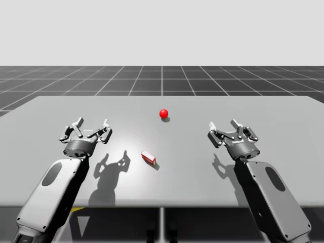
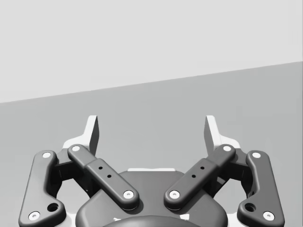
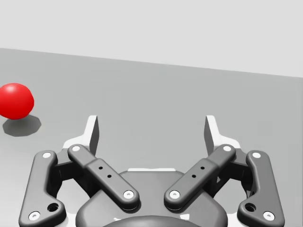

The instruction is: Watch the red light. When it turns green, pick up the object.

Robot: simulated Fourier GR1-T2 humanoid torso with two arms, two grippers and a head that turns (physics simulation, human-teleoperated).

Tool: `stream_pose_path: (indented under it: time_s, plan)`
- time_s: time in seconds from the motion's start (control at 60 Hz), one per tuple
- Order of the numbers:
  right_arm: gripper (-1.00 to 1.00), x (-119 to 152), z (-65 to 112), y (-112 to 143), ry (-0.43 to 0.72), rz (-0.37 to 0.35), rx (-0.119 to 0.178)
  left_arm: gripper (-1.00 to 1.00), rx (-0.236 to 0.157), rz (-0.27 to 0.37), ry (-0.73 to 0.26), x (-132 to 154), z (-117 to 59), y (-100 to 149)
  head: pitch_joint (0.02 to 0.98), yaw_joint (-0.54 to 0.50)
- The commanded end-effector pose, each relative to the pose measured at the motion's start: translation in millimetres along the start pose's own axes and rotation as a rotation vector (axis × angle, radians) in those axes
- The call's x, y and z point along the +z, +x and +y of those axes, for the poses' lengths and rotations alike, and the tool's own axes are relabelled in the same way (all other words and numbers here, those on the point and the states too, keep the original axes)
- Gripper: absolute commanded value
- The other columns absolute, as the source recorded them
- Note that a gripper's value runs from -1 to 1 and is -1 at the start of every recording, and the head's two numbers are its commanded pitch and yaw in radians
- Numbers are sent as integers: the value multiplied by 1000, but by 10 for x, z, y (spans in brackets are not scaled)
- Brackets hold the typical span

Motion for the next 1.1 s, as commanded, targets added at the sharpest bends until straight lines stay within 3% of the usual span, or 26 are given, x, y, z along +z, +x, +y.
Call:
stream_pose_path:
  time_s: [0.017, 1.1]
  plan:
    - [-1000, -2, 1, -2, 1, 0, 0, -1000, 0, 0, -1, -1, -2, -2, 576, -28]
    - [-1000, 13, 1, 9, 8, 10, -14, -1000, 0, 0, -2, -5, -2, 0, 578, -29]
